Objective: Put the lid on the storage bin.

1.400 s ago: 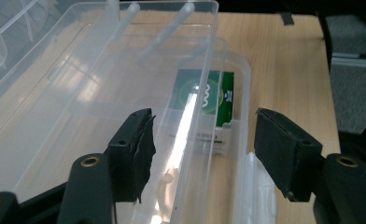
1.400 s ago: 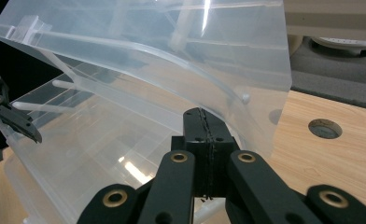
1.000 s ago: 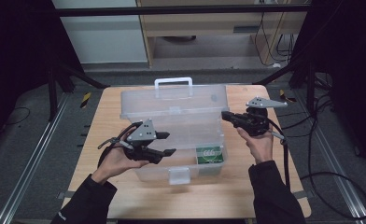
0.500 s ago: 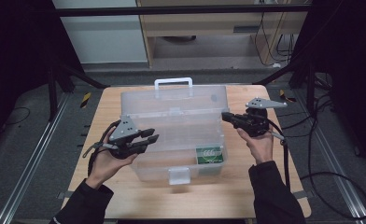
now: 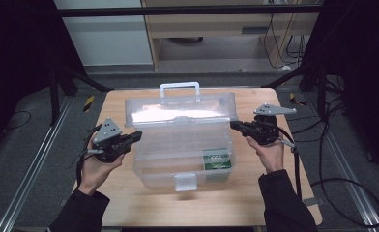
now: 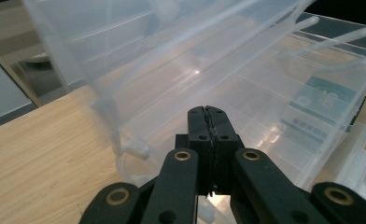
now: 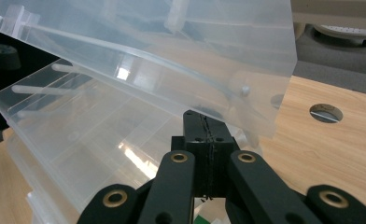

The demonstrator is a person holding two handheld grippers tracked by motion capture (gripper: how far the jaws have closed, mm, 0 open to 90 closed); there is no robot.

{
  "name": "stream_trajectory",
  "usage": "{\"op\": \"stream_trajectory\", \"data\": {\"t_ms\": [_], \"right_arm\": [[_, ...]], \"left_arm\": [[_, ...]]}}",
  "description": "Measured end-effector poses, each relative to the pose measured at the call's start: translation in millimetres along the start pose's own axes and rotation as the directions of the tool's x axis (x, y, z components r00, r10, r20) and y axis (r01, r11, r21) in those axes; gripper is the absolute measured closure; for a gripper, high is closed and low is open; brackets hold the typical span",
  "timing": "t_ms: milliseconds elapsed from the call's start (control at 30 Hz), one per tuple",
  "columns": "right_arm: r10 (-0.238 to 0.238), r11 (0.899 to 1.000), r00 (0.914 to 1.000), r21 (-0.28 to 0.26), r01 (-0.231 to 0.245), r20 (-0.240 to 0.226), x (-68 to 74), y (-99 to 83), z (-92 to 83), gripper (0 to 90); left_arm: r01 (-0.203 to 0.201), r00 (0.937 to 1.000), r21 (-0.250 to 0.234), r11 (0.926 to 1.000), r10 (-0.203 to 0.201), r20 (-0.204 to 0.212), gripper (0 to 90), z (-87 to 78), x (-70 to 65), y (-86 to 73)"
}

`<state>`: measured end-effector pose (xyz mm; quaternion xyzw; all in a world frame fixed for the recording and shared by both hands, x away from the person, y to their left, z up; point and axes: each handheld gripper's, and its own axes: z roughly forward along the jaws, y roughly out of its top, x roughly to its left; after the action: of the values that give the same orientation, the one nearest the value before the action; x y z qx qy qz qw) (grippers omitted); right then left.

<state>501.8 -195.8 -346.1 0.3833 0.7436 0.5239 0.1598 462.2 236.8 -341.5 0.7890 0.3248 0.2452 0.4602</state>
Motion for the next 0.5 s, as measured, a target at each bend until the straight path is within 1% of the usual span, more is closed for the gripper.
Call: {"op": "stream_trajectory", "data": {"t_ms": [167,200,233,400,433,500], "right_arm": [[-0.01,1.0,0.9999,0.026,0.01,-0.002,2.8,-6.5,-3.1,90.0],[-0.01,1.0,0.9999,0.026,0.01,-0.002,2.8,-6.5,-3.1,90.0],[-0.021,0.999,0.9998,0.036,0.021,0.004,4.9,-11.6,-5.5,90.0],[-0.024,0.999,0.9997,0.045,0.023,0.008,6.0,-17.1,-9.8,90.0],[-0.024,0.998,0.9997,0.049,0.024,0.007,6.8,-19.7,-11.1,90.0],[-0.031,0.998,0.9995,0.058,0.031,0.011,7.9,-22.2,-11.2,90.0]], "left_arm": [[0.013,0.9995,0.015,0.9998,-0.012,-0.031,89.4,-1.8,4.8,-7.1],[0.013,0.9995,0.015,0.9998,-0.012,-0.031,89.4,-1.8,4.8,-7.1],[0.015,0.9994,0.02,0.9997,-0.015,-0.031,89.4,-3.0,5.5,-9.1],[0.015,0.9995,0.037,0.9992,-0.014,-0.028,89.4,-4.0,4.6,-15.4],[0.033,0.9994,0.042,0.9986,-0.032,-0.015,89.5,-4.5,5.9,-19.2],[0.038,0.9992,0.046,0.9982,-0.037,-0.014,89.5,-4.8,6.5,-22.2]]}}
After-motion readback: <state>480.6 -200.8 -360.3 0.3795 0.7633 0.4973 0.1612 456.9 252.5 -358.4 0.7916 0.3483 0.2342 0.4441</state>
